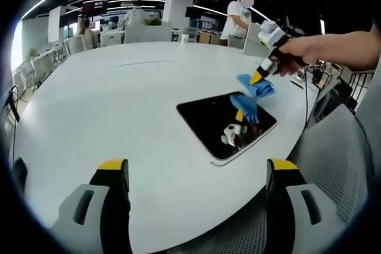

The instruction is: Wipe the mirror surface with the cleaning cloth until all visible marks leave the cleaned area.

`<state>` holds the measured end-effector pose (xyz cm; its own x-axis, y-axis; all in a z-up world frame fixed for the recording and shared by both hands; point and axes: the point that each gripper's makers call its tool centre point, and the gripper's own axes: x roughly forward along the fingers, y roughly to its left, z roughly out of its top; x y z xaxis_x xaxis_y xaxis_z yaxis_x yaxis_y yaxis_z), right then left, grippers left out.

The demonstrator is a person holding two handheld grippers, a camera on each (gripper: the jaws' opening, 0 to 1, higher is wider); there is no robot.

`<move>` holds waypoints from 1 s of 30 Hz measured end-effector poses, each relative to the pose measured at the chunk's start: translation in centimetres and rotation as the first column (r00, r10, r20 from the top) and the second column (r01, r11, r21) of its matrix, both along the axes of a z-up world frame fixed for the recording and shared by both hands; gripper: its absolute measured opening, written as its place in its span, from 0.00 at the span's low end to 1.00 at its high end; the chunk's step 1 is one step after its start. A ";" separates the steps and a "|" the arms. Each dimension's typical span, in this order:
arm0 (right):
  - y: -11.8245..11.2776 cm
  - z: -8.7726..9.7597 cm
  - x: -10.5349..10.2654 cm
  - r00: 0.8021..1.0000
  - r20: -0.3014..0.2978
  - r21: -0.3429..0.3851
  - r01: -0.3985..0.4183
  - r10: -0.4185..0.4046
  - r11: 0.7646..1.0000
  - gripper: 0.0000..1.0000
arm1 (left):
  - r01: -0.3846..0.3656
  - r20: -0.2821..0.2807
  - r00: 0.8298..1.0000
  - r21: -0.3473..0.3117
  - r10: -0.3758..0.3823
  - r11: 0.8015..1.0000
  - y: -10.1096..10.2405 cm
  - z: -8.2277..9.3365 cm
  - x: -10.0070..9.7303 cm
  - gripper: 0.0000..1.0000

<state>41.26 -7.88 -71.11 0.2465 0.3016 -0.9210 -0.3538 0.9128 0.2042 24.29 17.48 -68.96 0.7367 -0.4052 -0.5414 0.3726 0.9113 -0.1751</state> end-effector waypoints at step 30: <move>3.1 -2.8 -0.1 0.999 -0.030 -0.017 0.034 -0.034 0.999 0.01 | 0.027 0.006 1.000 -0.015 -0.027 1.000 -0.6 0.4 -0.1 0.99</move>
